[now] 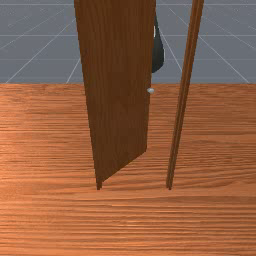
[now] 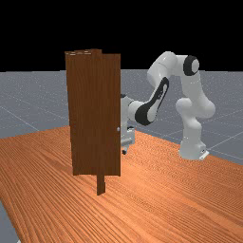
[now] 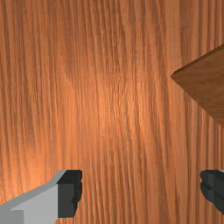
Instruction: Open the door
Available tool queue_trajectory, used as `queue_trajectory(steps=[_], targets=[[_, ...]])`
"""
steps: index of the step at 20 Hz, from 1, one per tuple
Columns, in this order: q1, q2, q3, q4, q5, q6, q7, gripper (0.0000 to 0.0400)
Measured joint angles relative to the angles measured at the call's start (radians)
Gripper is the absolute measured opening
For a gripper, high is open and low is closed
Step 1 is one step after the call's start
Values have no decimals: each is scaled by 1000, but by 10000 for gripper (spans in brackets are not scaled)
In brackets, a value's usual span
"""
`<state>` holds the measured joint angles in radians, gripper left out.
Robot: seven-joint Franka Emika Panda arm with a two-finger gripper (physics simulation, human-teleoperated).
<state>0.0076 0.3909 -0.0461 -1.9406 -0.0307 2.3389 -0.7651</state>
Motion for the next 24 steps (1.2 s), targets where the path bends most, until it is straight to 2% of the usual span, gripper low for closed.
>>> queue_trajectory(steps=[1,2,3,5,7,9,10,11,12,13,14,15,17,18,19,21,23,24], targets=[[0,0,0,0,0,0,0,243],[0,0,0,0,0,0,0,148],[0,0,0,0,0,0,0,90],[0,0,0,0,0,0,0,33],[8,-2,2,-3,-2,3,18,12],[104,-32,-72,-54,-232,-33,221,5],[76,-88,-48,-138,-180,24,177,3],[40,-180,-28,-318,-105,265,110,2],[35,-248,-26,-413,-124,291,123,1],[33,-305,-19,-463,-91,216,93,1],[25,-341,-16,-495,82,157,-68,0],[32,-376,-19,-541,-78,184,54,0],[31,-392,-20,-562,-80,188,51,0],[33,-392,-17,-561,-56,186,60,0],[39,-389,-6,-555,-81,173,204,0],[81,-372,43,-527,-73,141,520,0],[161,-327,105,-462,-67,106,794,0],[207,-297,132,-420,-73,90,844,0]])
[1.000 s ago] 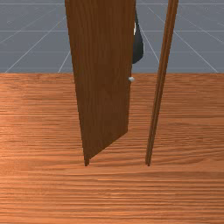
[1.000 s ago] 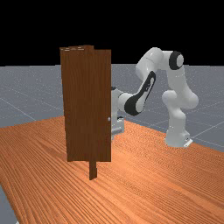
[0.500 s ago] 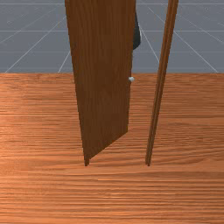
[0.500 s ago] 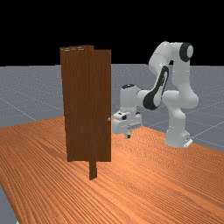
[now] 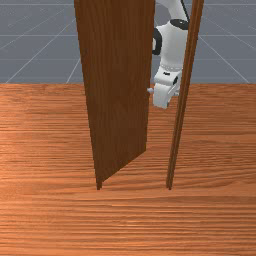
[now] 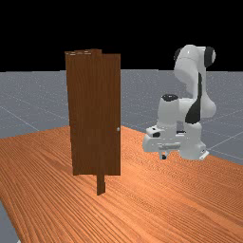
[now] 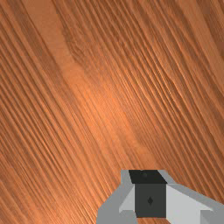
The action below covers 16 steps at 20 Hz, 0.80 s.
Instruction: Open the door
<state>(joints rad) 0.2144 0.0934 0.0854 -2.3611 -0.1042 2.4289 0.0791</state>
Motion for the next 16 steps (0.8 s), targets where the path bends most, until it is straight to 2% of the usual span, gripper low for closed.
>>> queue_trajectory(steps=[3,4,5,6,8,9,10,12,13,14,16], targets=[[75,48,51,66,-26,-15,-81,0],[67,71,63,94,11,0,-198,0],[74,126,53,181,-27,-56,-182,0],[69,185,47,269,-38,-72,-211,0],[57,436,39,692,-15,-319,-271,0],[60,621,33,1026,-10,-507,-303,0],[47,504,21,791,-35,-286,-277,0],[47,710,13,1149,-29,-454,-318,0],[65,828,-7,1369,-50,-568,-324,0],[61,819,-7,1346,-50,-557,-327,0],[3,757,27,1224,-46,-483,-491,0]])
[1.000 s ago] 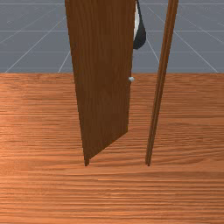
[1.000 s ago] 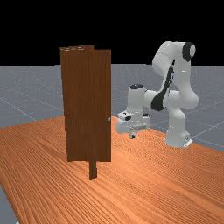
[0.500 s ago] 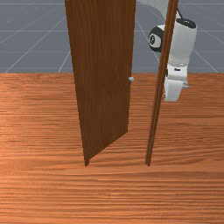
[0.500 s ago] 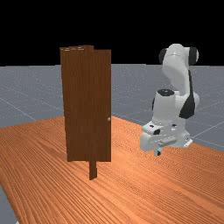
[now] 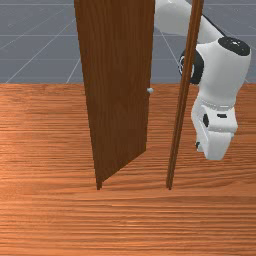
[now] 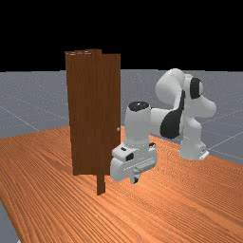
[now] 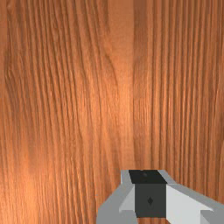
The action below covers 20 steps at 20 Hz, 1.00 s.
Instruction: Open the door
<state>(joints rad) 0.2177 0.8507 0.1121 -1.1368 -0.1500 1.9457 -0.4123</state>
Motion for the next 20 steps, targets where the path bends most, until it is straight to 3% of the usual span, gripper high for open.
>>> queue_trajectory(steps=[3,8,11,13,15,17,20], targets=[[-163,-102,56,-190,-22,109,-471,0],[-241,-178,126,-322,-13,151,-811,0],[-338,-211,139,-369,-5,160,-1053,0],[-401,-215,129,-373,4,159,-1140,0],[-457,-365,128,-623,31,258,-1157,0],[-473,-487,126,-808,60,324,-1139,0],[-478,-584,121,-947,90,371,-1086,0]])
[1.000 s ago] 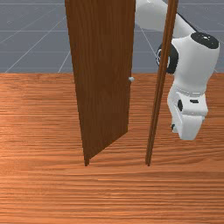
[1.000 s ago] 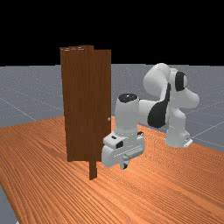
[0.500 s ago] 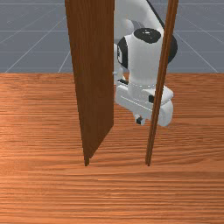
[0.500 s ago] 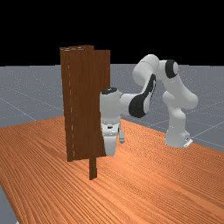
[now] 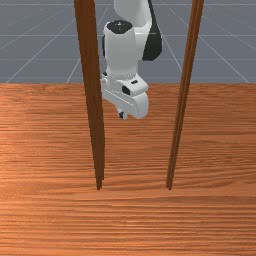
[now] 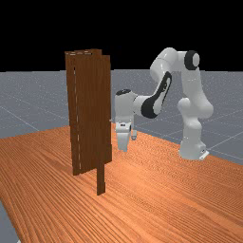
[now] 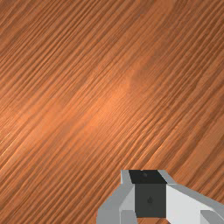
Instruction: Open the door
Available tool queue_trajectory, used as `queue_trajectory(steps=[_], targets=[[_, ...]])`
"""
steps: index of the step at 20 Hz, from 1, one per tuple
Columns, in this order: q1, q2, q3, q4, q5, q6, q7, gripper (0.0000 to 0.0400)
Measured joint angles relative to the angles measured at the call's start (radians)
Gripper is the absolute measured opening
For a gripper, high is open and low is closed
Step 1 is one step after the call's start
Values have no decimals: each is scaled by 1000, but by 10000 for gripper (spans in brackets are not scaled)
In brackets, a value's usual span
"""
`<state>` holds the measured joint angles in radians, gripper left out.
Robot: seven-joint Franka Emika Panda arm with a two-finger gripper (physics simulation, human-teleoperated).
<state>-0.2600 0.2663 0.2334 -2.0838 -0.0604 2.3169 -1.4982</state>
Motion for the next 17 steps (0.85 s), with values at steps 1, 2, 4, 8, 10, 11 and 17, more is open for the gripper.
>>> queue_trajectory(steps=[1,2,4,8,10,11,17], targets=[[2,-9,-3,-13,4,5,28,0],[5,-12,-6,-17,2,6,49,0],[-3,-12,3,-17,34,6,26,0],[84,180,-52,287,0,-97,350,0],[128,336,-64,574,-18,-268,366,0],[133,363,-57,647,-33,-376,298,0],[50,423,-49,777,-144,-523,-230,0]])
